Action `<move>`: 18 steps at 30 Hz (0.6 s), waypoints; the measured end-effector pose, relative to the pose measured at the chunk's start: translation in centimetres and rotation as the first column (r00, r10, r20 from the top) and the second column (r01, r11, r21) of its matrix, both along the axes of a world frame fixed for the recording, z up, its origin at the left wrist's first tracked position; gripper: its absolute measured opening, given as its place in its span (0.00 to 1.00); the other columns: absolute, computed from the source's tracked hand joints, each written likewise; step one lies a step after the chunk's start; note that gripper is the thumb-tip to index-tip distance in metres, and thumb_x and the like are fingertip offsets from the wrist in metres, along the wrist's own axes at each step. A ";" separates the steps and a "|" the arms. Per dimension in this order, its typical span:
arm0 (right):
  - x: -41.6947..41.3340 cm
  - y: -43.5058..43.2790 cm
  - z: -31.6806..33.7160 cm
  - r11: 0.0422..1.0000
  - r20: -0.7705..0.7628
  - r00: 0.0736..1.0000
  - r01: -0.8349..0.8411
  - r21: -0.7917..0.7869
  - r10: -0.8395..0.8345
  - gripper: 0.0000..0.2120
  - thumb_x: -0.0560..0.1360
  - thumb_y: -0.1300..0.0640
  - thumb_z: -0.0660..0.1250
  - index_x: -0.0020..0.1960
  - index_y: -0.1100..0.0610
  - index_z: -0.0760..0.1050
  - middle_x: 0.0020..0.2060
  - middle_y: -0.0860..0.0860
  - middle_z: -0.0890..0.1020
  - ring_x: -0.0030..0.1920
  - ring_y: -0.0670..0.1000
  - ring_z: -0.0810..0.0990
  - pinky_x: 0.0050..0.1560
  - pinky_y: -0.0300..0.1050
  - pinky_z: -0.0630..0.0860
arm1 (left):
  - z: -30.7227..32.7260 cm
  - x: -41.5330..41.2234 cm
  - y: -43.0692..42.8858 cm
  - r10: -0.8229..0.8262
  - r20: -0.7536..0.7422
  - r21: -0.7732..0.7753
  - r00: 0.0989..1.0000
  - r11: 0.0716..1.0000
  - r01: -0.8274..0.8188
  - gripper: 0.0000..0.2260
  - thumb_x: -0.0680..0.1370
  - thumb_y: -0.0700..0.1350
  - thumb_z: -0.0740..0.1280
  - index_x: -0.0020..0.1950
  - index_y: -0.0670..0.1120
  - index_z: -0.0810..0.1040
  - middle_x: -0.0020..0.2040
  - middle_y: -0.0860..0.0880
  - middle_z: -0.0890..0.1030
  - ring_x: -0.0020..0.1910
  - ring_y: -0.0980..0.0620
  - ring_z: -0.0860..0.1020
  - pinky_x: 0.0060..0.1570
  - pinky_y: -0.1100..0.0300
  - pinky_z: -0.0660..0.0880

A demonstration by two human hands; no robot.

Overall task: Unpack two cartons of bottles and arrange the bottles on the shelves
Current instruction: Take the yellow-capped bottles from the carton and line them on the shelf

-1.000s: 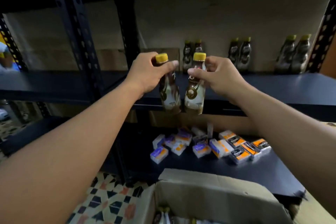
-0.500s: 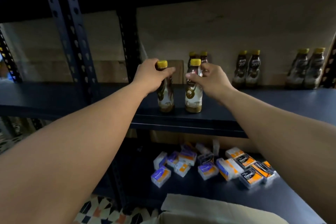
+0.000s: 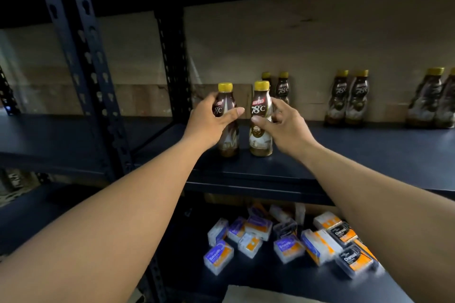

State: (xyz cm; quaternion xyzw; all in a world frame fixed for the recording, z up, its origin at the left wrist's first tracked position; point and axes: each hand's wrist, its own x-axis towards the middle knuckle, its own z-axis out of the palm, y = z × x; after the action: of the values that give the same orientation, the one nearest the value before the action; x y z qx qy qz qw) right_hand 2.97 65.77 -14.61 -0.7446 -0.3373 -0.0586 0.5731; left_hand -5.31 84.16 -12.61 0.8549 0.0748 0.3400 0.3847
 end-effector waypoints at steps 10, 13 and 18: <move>1.2 2.6 -0.8 0.998 -0.024 1.000 -0.018 0.056 0.019 0.19 0.76 0.43 0.73 0.64 0.35 0.72 0.55 0.40 0.83 0.58 0.38 0.79 0.62 0.46 0.79 | -0.7 1.3 1.7 -0.095 0.017 -0.059 0.995 0.994 0.096 0.33 0.72 0.70 0.69 0.72 0.54 0.72 0.64 0.57 0.79 0.63 0.58 0.77 0.64 0.56 0.73; 1.8 2.1 -1.2 0.994 -0.085 0.996 -0.020 0.109 0.029 0.32 0.74 0.39 0.72 0.76 0.39 0.66 0.64 0.45 0.81 0.64 0.43 0.78 0.66 0.51 0.77 | -0.9 0.8 2.5 -0.112 0.029 -0.105 0.993 0.988 0.114 0.28 0.72 0.65 0.71 0.69 0.56 0.73 0.62 0.58 0.80 0.61 0.59 0.77 0.65 0.54 0.74; 2.8 1.4 -1.8 0.997 -0.113 0.992 -0.052 0.053 0.057 0.30 0.77 0.56 0.73 0.76 0.45 0.68 0.61 0.49 0.83 0.61 0.47 0.82 0.65 0.55 0.78 | -1.9 0.1 3.1 -0.129 -0.001 -0.019 0.992 0.991 0.129 0.22 0.77 0.50 0.73 0.69 0.55 0.73 0.62 0.60 0.78 0.58 0.68 0.73 0.54 0.73 0.65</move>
State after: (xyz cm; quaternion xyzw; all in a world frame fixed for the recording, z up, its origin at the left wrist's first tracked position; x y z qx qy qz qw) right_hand 5.81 67.15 -16.41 -0.7225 -0.3227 -0.0088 0.6114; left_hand -5.21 87.30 -14.55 0.8546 0.0231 0.3128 0.4139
